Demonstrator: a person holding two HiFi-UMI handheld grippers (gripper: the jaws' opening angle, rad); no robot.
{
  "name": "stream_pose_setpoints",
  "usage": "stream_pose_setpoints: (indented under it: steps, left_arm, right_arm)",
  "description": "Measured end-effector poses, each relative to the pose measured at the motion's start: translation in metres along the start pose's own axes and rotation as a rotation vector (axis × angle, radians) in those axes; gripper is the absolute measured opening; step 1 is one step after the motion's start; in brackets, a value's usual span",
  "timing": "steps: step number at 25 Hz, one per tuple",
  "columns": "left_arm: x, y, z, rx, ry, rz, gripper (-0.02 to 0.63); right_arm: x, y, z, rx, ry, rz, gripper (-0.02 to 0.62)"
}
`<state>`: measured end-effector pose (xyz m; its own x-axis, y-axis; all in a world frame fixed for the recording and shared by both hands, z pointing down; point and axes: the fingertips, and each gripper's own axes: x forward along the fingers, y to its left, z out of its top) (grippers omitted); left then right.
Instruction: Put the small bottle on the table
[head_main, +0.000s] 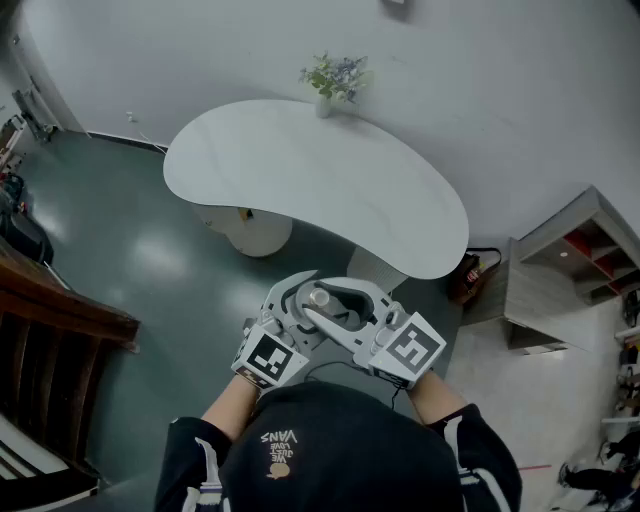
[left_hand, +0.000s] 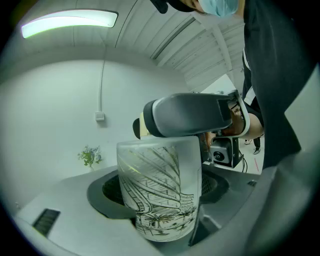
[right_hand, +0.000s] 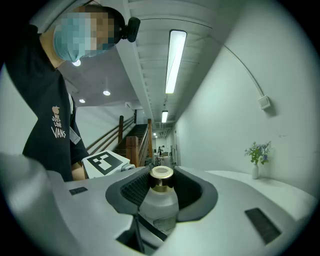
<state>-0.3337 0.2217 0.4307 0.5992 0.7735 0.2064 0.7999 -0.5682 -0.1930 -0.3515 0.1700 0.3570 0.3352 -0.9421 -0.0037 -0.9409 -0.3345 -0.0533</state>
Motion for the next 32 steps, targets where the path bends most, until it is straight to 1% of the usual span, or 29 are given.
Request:
stream_pose_setpoints:
  steps: [4, 7, 11, 15, 19, 22, 25, 28, 32]
  left_arm:
    - [-0.002, 0.031, -0.006, -0.019, -0.017, -0.001, 0.377]
    - [-0.006, 0.059, -0.01, -0.033, -0.022, -0.001, 0.377]
    - [-0.017, 0.103, -0.016, -0.05, -0.033, -0.005, 0.377]
    - [-0.032, 0.15, -0.027, -0.045, -0.035, -0.014, 0.377]
    - [-0.043, 0.19, -0.037, -0.044, -0.037, -0.038, 0.377]
    - [-0.05, 0.212, -0.044, -0.044, -0.043, -0.056, 0.377]
    - [-0.049, 0.228, -0.05, -0.045, -0.046, -0.056, 0.377]
    - [-0.043, 0.241, -0.057, -0.061, -0.048, -0.044, 0.377]
    - [-0.032, 0.265, -0.066, -0.085, -0.045, -0.014, 0.377]
  right_arm:
    - [0.026, -0.015, -0.004, 0.003, 0.048, 0.016, 0.156]
    - [0.054, -0.026, 0.004, 0.0, 0.01, 0.02, 0.156]
    - [0.099, -0.043, 0.009, -0.007, 0.002, 0.011, 0.156]
    - [0.145, -0.057, 0.009, 0.016, 0.058, -0.013, 0.156]
    - [0.187, -0.072, 0.014, 0.035, 0.0, -0.029, 0.156]
    - [0.21, -0.08, 0.012, 0.046, 0.031, -0.048, 0.156]
    - [0.226, -0.088, 0.009, 0.043, 0.043, -0.051, 0.156]
    - [0.233, -0.1, 0.004, 0.062, 0.009, -0.027, 0.156]
    - [0.249, -0.122, -0.001, 0.061, -0.016, 0.008, 0.156]
